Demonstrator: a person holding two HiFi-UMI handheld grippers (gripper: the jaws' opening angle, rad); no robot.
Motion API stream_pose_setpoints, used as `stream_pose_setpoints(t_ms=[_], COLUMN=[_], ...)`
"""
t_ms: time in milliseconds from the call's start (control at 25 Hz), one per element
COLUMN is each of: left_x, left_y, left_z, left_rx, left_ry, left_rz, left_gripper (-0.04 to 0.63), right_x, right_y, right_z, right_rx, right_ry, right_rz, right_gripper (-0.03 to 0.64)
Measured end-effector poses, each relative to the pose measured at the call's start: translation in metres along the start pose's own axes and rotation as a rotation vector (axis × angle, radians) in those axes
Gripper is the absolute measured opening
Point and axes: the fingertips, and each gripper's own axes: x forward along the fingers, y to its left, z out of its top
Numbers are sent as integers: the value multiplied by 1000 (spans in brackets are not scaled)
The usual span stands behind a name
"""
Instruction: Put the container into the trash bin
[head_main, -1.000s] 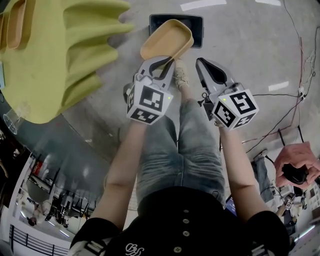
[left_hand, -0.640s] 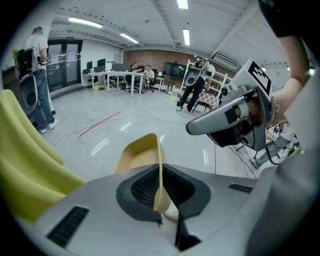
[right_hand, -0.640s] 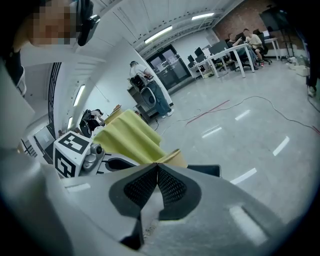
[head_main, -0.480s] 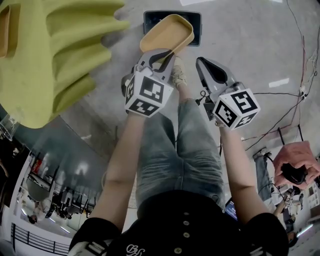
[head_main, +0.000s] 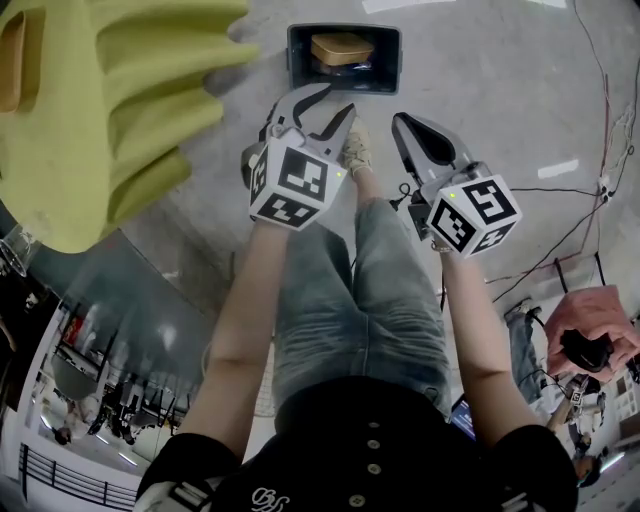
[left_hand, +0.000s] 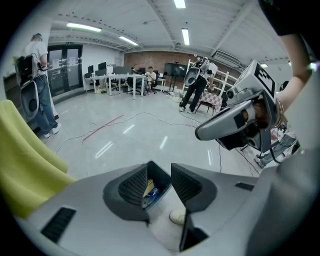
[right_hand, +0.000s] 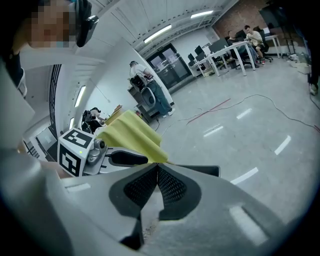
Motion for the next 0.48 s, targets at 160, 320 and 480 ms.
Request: stream_pose_setpoints(t_ms=[160,320,480], left_x=[-7,-19,-48], left_y=[-4,-5,0], left_z=[10,26,50], left_rx=[-24,-35,-74], left_ry=[-26,-73,-143], left_rz=[-7,-1,20], left_gripper=[133,133,133], right_x=[-4,-8,-13], right_y=[4,9,28], right_z=[12,27,44], right_rx=[-16,-39,-65], right_ry=[-14,-33,-41], right_rz=[4,21,55], right_gripper=[5,5,5])
